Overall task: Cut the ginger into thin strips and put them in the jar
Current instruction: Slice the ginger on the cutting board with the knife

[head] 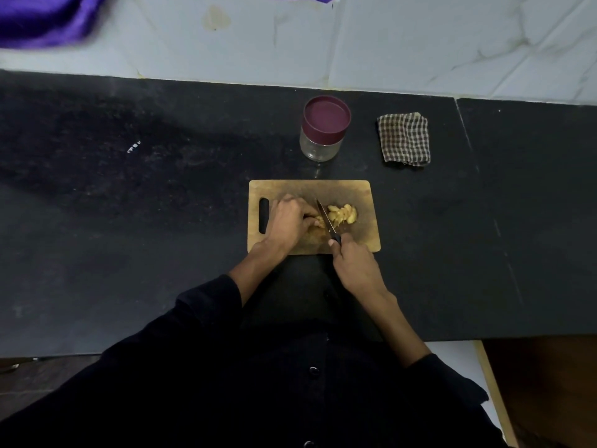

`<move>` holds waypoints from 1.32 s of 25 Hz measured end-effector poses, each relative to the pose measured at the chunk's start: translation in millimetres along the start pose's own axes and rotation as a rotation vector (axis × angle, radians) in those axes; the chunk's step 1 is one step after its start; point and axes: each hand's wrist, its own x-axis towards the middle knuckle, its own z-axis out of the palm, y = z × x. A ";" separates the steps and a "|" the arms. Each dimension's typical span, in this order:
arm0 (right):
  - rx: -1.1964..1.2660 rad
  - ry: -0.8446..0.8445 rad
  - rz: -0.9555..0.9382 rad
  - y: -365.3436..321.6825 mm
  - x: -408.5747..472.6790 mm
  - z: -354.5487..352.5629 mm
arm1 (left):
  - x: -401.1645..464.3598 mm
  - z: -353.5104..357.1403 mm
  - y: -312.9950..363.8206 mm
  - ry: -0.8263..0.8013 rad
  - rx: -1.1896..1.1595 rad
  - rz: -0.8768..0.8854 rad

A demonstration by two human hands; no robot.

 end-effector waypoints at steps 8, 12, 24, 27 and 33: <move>-0.002 0.005 -0.003 -0.6 2.2 -0.9 | 0.9 0.1 0.1 -0.008 0.008 0.000; -0.044 0.011 0.004 -2.9 4.4 0.8 | 1.6 0.2 -1.1 -0.010 0.002 -0.001; -0.092 -0.011 0.052 -21.3 17.5 -0.9 | 3.2 1.3 0.8 -0.017 0.056 -0.006; -0.069 -0.006 0.076 -19.7 12.5 7.3 | 0.7 -1.2 4.6 -0.012 0.084 -0.024; -0.092 -0.019 0.105 -11.3 3.8 13.3 | -0.8 -1.3 9.4 -0.018 0.087 -0.060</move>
